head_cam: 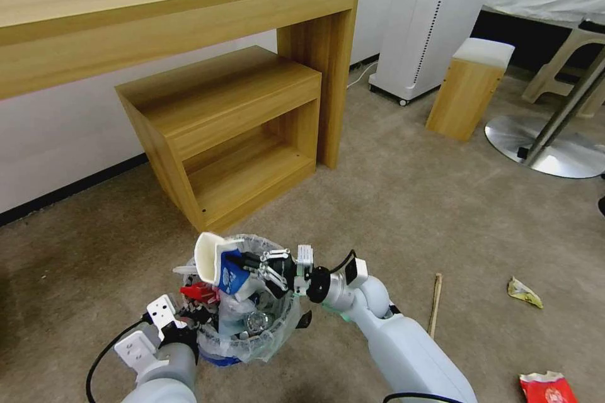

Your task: Pick up the trash bin and place the garbage on the floor into it.

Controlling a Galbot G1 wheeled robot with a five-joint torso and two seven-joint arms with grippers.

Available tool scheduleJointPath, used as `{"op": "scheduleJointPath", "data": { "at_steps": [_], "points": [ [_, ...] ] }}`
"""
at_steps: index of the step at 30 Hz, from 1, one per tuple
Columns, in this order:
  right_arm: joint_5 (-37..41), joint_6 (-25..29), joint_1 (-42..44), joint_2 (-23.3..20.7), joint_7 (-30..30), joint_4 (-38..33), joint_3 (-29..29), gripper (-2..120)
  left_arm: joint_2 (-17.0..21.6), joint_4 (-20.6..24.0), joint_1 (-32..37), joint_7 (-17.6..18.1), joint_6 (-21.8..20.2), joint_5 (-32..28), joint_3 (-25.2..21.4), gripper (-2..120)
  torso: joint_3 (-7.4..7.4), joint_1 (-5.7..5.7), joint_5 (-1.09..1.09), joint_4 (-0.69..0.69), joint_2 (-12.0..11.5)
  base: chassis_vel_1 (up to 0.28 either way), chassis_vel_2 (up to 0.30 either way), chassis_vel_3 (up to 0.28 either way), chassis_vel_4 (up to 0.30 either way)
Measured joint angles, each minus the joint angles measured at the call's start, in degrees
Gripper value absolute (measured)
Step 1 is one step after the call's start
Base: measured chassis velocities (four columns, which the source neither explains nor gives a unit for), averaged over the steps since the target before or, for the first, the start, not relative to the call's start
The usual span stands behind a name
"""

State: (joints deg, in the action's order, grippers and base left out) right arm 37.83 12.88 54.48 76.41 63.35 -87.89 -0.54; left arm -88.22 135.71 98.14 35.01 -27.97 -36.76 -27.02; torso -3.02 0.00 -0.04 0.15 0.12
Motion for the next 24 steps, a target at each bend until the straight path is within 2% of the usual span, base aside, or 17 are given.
{"op": "scheduleJointPath", "data": {
  "at_steps": [4,5,7,10,12,16,18,20,22,23,24],
  "points": [
    [-1.5,-0.09,0.22,-0.23,0.01,0.33,-0.56,5,0.01,-0.02,-0.13,0.01,-0.05,-0.06,0.04,0,0.0,0.0,0.0,0.0,0.0,0.0,0.0,0.0,0.0],
    [-2.87,-0.1,0.38,-0.34,0.27,0.46,-0.95,13,0.07,-0.02,-0.18,0.01,-0.08,-0.11,0.03,0,0.0,0.0,0.0,0.0,0.0,0.0,0.0,0.0,0.0],
    [-3.93,-0.1,0.6,-0.51,1.11,0.51,-1.33,22,0.14,-0.03,-0.2,0.02,-0.09,-0.2,-0.08,0,0.0,0.0,0.0,0.0,0.0,0.0,0.0,0.0,0.0],
    [-4.92,-0.12,0.78,-0.71,2.0,0.48,-1.78,28,0.21,-0.03,-0.19,0.02,-0.09,-0.27,-0.23,0,0.0,0.0,0.0,0.0,0.0,0.0,0.0,0.0,0.0],
    [-6.17,-0.12,0.85,-0.97,2.29,0.21,-2.35,41,0.29,0.07,-0.12,0.03,-0.12,-0.4,-0.34,0,0.0,0.0,0.0,-0.01,0.0,0.0,0.0,0.0,0.0],
    [-6.72,-0.13,0.87,-1.24,1.96,-0.32,-2.92,50,0.3,0.31,-0.04,0.04,-0.13,-0.44,-0.38,0,0.0,0.0,-0.01,-0.01,0.0,0.0,0.0,0.0,0.0],
    [-6.45,-0.05,0.87,-1.37,0.93,-1.32,-3.89,62,0.3,0.46,0.02,0.05,-0.15,-0.48,-0.38,0,0.0,0.0,0.0,0.0,0.0,0.0,0.0,0.0,0.0],
    [-6.04,0.05,0.87,-1.41,0.39,-1.74,-4.22,65,0.31,0.5,0.02,0.05,-0.16,-0.49,-0.41,0,0.0,0.0,-0.01,-0.01,0.0,0.0,0.0,0.0,0.0],
    [-4.03,0.56,1.11,-1.63,-4.2,-4.05,-5.92,76,0.37,0.68,0.02,0.06,-0.17,-0.78,-0.82,0,-0.01,0.0,-0.01,-0.01,-0.01,0.0,0.0,0.0,0.0],
    [-4.03,0.56,1.11,-1.63,-4.2,-4.05,-5.92,76,0.37,0.68,0.02,0.06,-0.17,-0.78,-0.82,0,-0.01,0.0,-0.01,-0.01,-0.01,0.0,0.0,0.0,0.0],
    [-3.53,0.63,1.38,-1.74,-7.01,-5.02,-6.52,78,0.44,0.73,0.01,0.07,-0.19,-0.85,-0.98,0,0.0,0.0,-0.01,-0.01,-0.01,0.0,0.0,0.0,0.0]
  ]
}}
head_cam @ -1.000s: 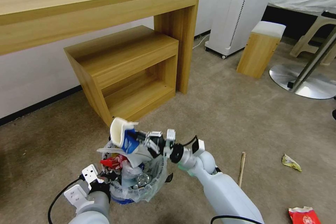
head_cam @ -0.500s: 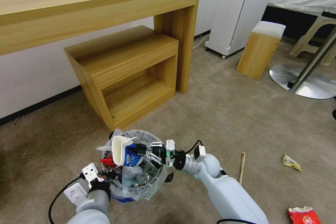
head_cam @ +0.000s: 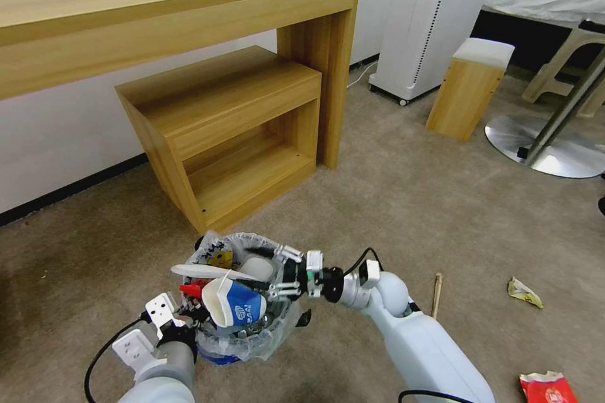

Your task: Pick up the trash bin and place the garbage on the floor into it.

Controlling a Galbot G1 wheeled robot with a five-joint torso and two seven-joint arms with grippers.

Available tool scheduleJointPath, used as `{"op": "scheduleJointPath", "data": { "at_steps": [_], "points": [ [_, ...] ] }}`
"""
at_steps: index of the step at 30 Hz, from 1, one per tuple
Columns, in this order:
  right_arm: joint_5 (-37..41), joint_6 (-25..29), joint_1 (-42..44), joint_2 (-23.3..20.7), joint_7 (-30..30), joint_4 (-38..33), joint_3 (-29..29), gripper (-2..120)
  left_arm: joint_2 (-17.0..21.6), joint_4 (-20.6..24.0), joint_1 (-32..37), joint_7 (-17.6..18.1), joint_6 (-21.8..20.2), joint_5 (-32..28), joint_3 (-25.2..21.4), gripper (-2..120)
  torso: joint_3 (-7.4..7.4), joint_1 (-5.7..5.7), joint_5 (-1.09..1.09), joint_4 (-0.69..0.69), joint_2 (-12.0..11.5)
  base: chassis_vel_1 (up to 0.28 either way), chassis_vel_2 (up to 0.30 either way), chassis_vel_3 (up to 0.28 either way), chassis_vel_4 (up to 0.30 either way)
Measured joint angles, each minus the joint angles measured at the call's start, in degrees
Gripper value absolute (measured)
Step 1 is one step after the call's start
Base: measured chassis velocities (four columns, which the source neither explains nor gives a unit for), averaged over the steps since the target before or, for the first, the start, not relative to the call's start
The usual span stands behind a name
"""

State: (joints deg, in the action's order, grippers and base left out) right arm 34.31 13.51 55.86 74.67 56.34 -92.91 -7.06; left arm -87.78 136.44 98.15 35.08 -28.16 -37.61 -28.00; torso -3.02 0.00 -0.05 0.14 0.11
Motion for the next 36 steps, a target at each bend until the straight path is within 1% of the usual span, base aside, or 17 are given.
{"op": "scheduleJointPath", "data": {
  "at_steps": [1,2,3,5,6,7,8,9,10,11,13,14,15,17,21,29,36],
  "points": [
    [0.35,-0.35,1.07,-0.21,-8.42,-2.65,-1.71,86,0.12,0.13,-0.01,0.01,-0.08,-0.13,-0.32,0,0.0,0.0,-0.01,-0.01,0.0,0.0,0.0,0.0,0.0],
    [0.04,-0.73,1.74,-0.27,-12.95,-4.08,-2.89,89,0.17,0.25,-0.01,0.02,-0.14,-0.19,-0.43,0,0.0,0.0,0.0,-0.01,0.0,0.0,0.0,0.0,0.0],
    [0.04,-0.73,1.74,-0.27,-12.95,-4.08,-2.89,89,0.17,0.25,-0.01,0.02,-0.14,-0.19,-0.43,0,0.0,0.0,0.0,-0.01,0.0,0.0,0.0,0.0,0.0],
    [-2.47,-0.86,3.59,-0.25,-23.76,-6.7,-6.19,97,0.26,0.5,-0.01,0.02,-0.35,-0.35,-0.51,0,0.0,0.0,0.0,0.0,0.0,0.0,0.0,0.0,0.0],
    [-4.82,-0.08,5.21,-0.13,-31.66,-8.12,-9.08,99,0.29,0.54,-0.04,0.02,-0.52,-0.49,-0.52,0,0.0,0.0,-0.01,0.0,0.0,0.0,0.0,0.0,0.0],
    [-4.82,-0.08,5.21,-0.13,-31.66,-8.12,-9.08,99,0.29,0.54,-0.04,0.02,-0.52,-0.49,-0.52,0,0.0,0.0,-0.01,0.0,0.0,0.0,0.0,0.0,0.0],
    [-6.23,0.04,6.24,-0.03,-35.3,-8.94,-10.96,100,0.31,0.54,-0.06,0.02,-0.59,-0.54,-0.51,0,0.0,0.0,-0.01,0.0,0.0,0.0,0.0,0.0,0.0],
    [-8.87,-0.65,8.47,0.21,-40.81,-10.66,-15.0,100,0.35,0.54,-0.13,0.02,-0.66,-0.59,-0.51,0,0.0,0.0,-0.01,0.0,0.0,0.0,0.0,0.0,0.0],
    [-9.85,-1.23,10.03,0.37,-43.41,-11.7,-17.63,100,0.38,0.51,-0.16,0.02,-0.67,-0.63,-0.49,0,0.0,0.0,-0.01,0.0,0.0,0.0,0.0,0.0,0.0],
    [-9.85,-1.23,10.03,0.37,-43.41,-11.7,-17.63,100,0.38,0.51,-0.16,0.02,-0.67,-0.63,-0.49,0,0.0,0.0,-0.01,0.0,0.0,0.0,0.0,0.0,0.0],
    [-10.06,-1.55,13.82,0.57,-46.36,-13.68,-23.8,100,0.52,0.5,-0.11,0.0,-0.7,-0.84,-0.39,0,0.0,0.0,-0.02,0.01,0.0,0.0,0.0,0.0,0.0],
    [-9.52,-1.55,15.24,0.49,-46.57,-14.4,-26.08,100,0.62,0.55,-0.04,-0.03,-0.7,-0.94,-0.38,0,0.0,0.0,-0.01,0.01,0.0,0.0,0.0,0.0,0.0],
    [-9.52,-1.55,15.24,0.49,-46.57,-14.4,-26.08,100,0.62,0.55,-0.04,-0.03,-0.7,-0.94,-0.38,0,0.0,0.0,-0.01,0.01,0.0,0.0,0.0,0.0,0.0],
    [-7.69,-1.34,19.23,-0.04,-46.45,-16.2,-31.53,100,0.81,0.89,0.01,-0.2,-0.71,-1.35,-0.36,0,0.0,0.0,-0.01,0.02,0.0,0.0,0.0,0.0,0.0],
    [-6.59,-0.13,23.49,-0.25,-46.17,-17.92,-35.0,100,1.07,1.04,-0.08,-0.69,-0.71,-1.57,-0.36,0,0.01,0.0,-0.01,0.01,0.0,0.0,0.0,0.0,0.0],
    [-9.88,0.96,27.14,1.53,-46.11,-20.35,-37.67,100,1.48,1.62,-0.25,-1.85,-0.5,-0.99,-0.17,0,0.0,0.0,0.0,0.0,0.0,0.0,0.0,0.0,0.0],
    [-10.24,1.93,29.28,1.88,-45.96,-21.52,-39.09,100,1.68,1.8,-0.03,-2.31,-0.21,-0.88,-0.03,0,0.0,0.0,0.0,0.0,0.0,0.0,0.0,0.0,0.0]
  ]
}}
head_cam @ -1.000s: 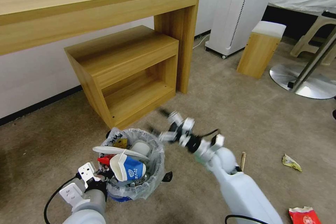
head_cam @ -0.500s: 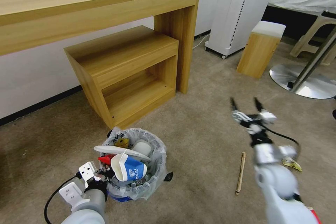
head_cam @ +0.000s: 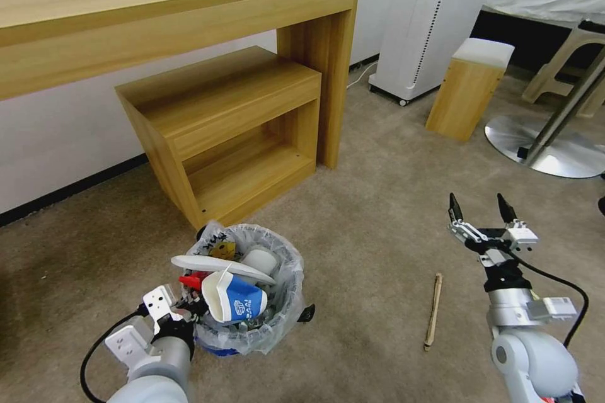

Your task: Pick up the trash bin and place the garbage on the floor into it.

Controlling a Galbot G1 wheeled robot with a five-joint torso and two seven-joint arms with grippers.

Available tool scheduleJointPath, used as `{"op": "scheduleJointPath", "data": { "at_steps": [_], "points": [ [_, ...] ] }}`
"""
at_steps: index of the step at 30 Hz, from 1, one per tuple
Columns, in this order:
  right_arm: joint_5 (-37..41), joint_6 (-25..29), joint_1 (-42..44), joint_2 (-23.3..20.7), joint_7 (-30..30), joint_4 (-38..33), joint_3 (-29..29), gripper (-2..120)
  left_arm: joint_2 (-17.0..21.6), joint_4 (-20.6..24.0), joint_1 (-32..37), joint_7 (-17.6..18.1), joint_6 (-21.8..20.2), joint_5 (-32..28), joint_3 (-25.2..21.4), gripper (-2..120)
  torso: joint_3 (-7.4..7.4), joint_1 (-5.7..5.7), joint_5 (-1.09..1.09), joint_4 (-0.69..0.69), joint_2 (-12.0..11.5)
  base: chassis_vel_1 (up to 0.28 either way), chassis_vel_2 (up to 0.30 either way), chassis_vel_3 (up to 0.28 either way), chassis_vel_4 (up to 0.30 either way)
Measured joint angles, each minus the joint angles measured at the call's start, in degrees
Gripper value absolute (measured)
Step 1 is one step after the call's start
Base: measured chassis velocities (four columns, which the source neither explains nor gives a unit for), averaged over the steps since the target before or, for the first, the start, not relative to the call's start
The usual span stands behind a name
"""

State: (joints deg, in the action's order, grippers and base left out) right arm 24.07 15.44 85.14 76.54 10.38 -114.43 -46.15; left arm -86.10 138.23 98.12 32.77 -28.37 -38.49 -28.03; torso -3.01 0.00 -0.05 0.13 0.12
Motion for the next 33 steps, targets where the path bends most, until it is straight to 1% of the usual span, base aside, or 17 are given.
{"op": "scheduleJointPath", "data": {
  "at_steps": [7,14,33],
  "points": [
    [-0.02,0.52,0.49,0.12,-0.24,-0.62,-0.38,100,0.08,0.32,0.35,-0.04,0.1,0.0,0.08,0,0.0,0.0,0.0,0.0,0.0,-0.017,-0.009,-0.014,-0.01],
    [-0.22,1.2,0.35,0.07,0.02,-0.65,-0.37,100,0.01,0.8,1.13,-0.04,0.22,0.09,0.09,0,0.0,0.0,0.0,0.01,0.0,-0.073,-0.076,-0.071,-0.07],
    [0.33,1.31,-0.97,-0.72,-0.11,0.64,-0.26,100,-0.71,0.55,0.72,-0.06,0.26,0.24,-0.04,0,-0.01,0.0,0.0,0.01,0.0,-0.118,-0.12,-0.12,-0.124]
  ]
}}
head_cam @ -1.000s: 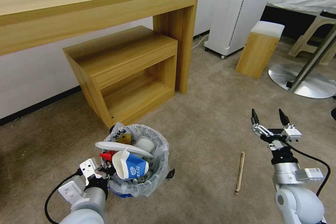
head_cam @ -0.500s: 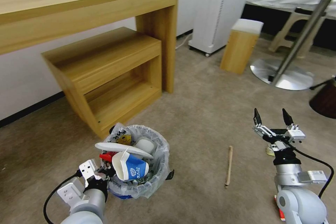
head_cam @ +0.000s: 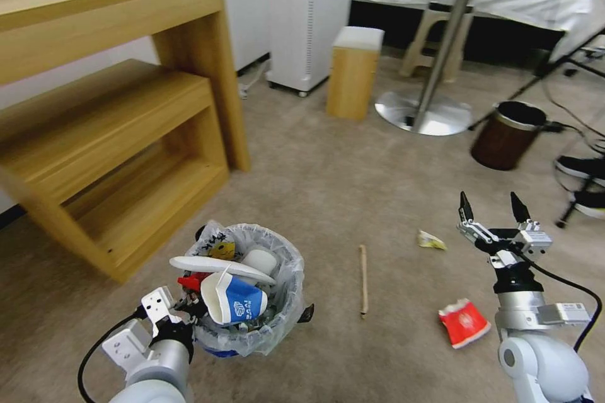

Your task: Pick up the trash bin and place the garbage on the floor into it.

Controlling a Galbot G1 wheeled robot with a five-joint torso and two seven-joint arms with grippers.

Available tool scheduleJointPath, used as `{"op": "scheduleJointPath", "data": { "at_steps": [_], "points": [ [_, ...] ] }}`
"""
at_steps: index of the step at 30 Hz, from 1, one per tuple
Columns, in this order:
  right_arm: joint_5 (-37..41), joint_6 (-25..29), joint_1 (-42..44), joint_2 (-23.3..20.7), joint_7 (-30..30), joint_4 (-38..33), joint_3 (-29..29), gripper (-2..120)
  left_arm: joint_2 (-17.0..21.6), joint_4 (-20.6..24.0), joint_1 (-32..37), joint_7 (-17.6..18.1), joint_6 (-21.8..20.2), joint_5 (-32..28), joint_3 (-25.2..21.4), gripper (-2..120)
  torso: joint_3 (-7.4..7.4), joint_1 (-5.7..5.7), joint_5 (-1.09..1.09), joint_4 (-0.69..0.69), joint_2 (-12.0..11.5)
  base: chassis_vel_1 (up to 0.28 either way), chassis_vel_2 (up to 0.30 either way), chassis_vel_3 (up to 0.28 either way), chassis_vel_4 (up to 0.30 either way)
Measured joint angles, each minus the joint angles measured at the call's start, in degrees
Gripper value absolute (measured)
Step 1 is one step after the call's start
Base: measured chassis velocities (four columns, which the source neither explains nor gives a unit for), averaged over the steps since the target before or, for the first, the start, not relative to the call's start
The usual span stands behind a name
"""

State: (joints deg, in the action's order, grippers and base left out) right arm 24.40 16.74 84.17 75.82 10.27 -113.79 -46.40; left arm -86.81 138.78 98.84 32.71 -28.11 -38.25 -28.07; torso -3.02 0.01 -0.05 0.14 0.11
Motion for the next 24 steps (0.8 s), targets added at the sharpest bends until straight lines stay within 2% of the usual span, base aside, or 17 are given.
{"op": "scheduleJointPath", "data": {
  "at_steps": [12,24],
  "points": [
    [-0.97,-0.42,-0.66,0.07,-0.41,0.27,1.46,100,0.37,-0.14,-0.22,0.03,0.69,-1.24,-0.52,0,0.0,0.0,0.01,0.02,0.0,-0.109,-0.117,-0.113,-0.12],
    [-1.45,-2.78,-0.22,-0.4,-5.46,0.14,2.88,100,1.04,0.05,-0.25,0.31,0.78,-1.56,-0.79,0,0.0,0.0,0.01,0.0,0.0,-0.002,-0.005,-0.007,-0.004]
  ]
}}
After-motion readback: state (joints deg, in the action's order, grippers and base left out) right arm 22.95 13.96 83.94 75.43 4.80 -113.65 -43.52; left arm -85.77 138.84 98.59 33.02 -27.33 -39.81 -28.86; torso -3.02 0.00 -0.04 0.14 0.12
